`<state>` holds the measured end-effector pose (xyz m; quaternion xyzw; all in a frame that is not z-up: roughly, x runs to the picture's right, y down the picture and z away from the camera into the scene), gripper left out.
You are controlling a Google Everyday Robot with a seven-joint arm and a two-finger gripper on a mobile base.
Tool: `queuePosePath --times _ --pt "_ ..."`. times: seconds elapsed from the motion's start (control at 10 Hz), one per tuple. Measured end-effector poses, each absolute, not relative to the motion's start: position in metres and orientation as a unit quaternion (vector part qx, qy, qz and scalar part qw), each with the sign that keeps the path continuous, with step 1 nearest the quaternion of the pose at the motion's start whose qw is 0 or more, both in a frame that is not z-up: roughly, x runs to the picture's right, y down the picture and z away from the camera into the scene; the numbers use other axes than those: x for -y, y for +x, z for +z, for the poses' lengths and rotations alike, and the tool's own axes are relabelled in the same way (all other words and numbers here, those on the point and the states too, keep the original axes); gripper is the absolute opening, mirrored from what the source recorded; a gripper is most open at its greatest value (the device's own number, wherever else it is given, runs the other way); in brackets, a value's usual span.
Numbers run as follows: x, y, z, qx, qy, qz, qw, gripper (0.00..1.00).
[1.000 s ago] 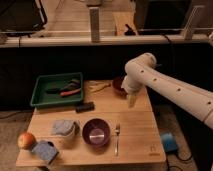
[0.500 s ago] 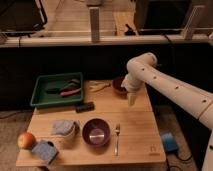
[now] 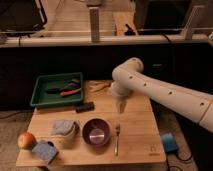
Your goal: Place apple in table surface
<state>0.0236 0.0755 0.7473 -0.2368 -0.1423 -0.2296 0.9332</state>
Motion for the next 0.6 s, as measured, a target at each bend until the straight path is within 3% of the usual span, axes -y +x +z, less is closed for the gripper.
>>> queuePosePath --times 0.6 --pt "-0.150 -0.125 0.691 0.180 -0.235 -0.365 0.883 0.80"
